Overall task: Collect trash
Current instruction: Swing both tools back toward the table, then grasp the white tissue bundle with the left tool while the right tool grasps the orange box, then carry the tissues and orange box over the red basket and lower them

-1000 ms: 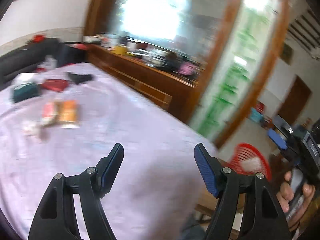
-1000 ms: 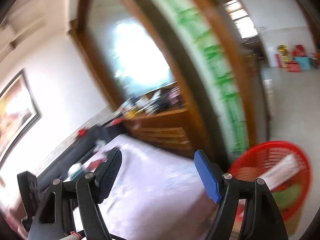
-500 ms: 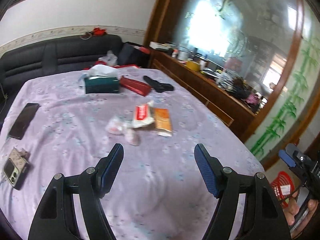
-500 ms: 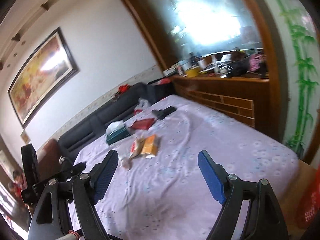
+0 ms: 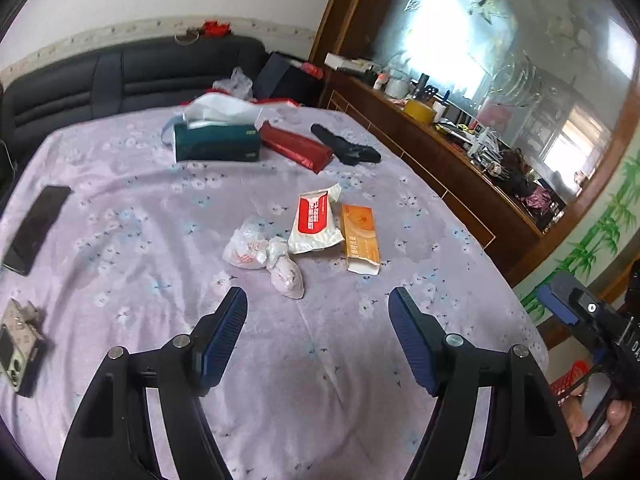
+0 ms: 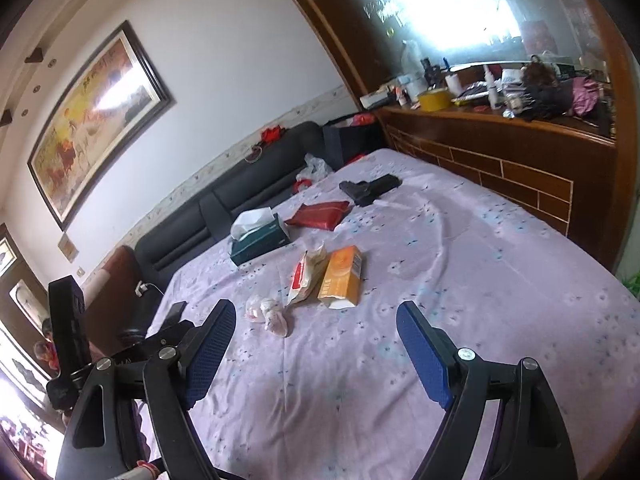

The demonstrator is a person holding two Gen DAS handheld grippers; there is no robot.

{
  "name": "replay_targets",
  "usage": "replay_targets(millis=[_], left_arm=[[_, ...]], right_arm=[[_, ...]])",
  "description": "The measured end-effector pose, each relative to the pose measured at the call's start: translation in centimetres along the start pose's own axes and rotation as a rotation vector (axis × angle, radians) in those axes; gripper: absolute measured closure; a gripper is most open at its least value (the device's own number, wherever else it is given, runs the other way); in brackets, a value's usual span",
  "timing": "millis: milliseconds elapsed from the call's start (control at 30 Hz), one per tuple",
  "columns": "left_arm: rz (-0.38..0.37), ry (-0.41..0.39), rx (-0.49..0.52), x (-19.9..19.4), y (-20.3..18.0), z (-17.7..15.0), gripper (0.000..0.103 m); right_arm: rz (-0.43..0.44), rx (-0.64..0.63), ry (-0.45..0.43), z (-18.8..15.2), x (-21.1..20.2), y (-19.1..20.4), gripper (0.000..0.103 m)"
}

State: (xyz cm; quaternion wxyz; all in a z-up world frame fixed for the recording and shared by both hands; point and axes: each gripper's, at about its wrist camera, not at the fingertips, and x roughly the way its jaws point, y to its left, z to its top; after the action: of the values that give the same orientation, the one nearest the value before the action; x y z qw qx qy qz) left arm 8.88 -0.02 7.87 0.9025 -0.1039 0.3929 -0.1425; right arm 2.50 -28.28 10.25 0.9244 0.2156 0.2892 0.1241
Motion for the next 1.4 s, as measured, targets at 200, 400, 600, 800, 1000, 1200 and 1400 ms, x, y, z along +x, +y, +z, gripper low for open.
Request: replay_targets(millis=[200, 400, 600, 800, 1000, 1200, 1400], left_arm=[[0.032, 0.021, -0.02, 2.8, 0.8, 1.0, 0.031], [0.039, 0.061, -0.044, 5.7, 1.4, 1.7, 0.032], [0.069, 0.097, -0.044, 9.0, 1.5, 2.4, 0.037], [0.08, 0.155, -0.055, 12.0, 2.2, 2.4, 0.049], [0.068, 0.185, -0.058, 13.3, 2.5, 2.1, 0.069], [0.057, 0.193, -0.067, 13.5, 3.0, 1.7, 0.087], [0.067, 0.17, -0.057, 11.8, 3.2, 1.6, 0.09]], right_arm=[[0.025, -0.003, 0.071, 1.7, 5.6, 0.5, 0.017], [0.028, 0.012, 0.134, 3.0, 10.6, 0.1, 0.021], [0.023, 0.069, 0.215, 3.6, 16.8, -1.4, 0.031], [-0.027, 0.069, 0.289, 3.5, 22.1, -1.7, 0.032], [-0.089, 0.054, 0.34, 3.4, 25.7, -1.8, 0.035], [-0.114, 0.049, 0.388, 2.9, 28.1, -2.0, 0.039], [-0.159, -0.005, 0.402, 2.3, 28.5, -1.5, 0.045]])
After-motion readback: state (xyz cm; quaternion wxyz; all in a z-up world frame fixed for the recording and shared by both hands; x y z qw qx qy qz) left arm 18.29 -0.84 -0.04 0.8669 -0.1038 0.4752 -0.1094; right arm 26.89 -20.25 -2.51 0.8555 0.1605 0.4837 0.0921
